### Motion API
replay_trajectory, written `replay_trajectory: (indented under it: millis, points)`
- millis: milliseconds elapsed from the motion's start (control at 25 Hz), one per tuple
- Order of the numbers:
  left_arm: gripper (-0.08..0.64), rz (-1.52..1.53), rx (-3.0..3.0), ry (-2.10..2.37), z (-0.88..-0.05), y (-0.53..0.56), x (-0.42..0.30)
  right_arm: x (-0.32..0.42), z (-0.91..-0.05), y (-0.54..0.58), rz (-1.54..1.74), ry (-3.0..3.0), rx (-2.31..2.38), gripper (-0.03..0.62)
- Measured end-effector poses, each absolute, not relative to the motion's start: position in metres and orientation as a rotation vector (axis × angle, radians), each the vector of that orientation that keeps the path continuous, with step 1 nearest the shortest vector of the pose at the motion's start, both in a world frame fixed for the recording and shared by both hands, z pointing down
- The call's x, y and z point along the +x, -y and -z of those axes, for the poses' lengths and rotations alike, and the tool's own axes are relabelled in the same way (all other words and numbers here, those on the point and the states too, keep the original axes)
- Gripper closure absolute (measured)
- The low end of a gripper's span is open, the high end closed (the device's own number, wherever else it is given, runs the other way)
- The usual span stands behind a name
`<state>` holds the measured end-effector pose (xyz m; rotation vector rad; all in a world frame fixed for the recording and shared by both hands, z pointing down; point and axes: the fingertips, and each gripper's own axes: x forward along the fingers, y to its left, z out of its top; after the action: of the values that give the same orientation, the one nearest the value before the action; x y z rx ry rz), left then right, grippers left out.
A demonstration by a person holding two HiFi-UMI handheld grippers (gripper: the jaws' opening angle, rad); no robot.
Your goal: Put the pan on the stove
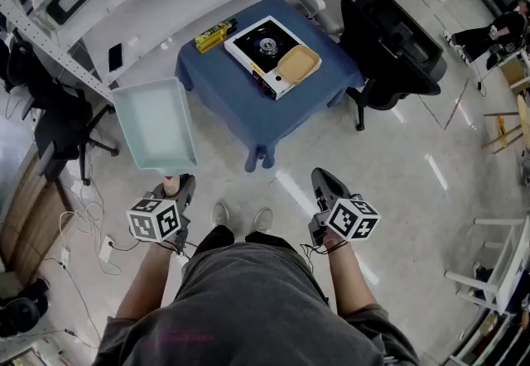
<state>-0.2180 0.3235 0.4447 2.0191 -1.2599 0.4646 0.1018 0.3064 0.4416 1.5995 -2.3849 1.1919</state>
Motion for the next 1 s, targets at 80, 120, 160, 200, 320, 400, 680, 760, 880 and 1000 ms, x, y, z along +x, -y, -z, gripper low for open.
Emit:
replay_trajectory:
  millis: [80,120,160,200,320,400,680,760,880,1000]
  points:
    - [0.511,-0.466,2.022,1.263,-0.444,-0.323,-0.213,0.108,-0.444,-0.306,-1.198,2.382,1.601,0.591]
    - [0.512,-0.467,2.022,1.265,-0.444,-0.323,-0.211,0.110,-0.445,-0.305,-1.201,2.381,1.602,0.591]
    - [0.512,-0.468,2.023,1.267,-0.444,-0.322,-0.209,0.113,-0.445,-0.305,-1.205,2.380,1.603,0.591]
    - [0.512,-0.470,2.022,1.269,-0.445,-0.321,-0.208,0.115,-0.446,-0.304,-1.210,2.378,1.606,0.591]
    - [0.512,-0.473,2.021,1.276,-0.444,-0.319,-0.204,0.121,-0.447,-0.300,-1.224,2.357,1.628,0.591]
    - [0.512,-0.474,2.021,1.279,-0.444,-0.319,-0.200,0.126,-0.448,-0.298,-1.229,2.347,1.639,0.591]
    - [0.512,-0.477,1.999,1.281,-0.447,-0.323,-0.190,0.137,-0.455,-0.298,-1.246,2.328,1.617,0.589]
    - [0.512,-0.474,1.986,1.283,-0.450,-0.325,-0.188,0.139,-0.461,-0.299,-1.262,2.308,1.612,0.589]
    - [0.512,-0.472,1.968,1.286,-0.454,-0.328,-0.183,0.147,-0.474,-0.301,-1.315,2.250,1.611,0.589]
    - [0.511,-0.480,1.958,1.285,-0.457,-0.328,-0.180,0.155,-0.483,-0.303,-1.355,2.201,1.623,0.589]
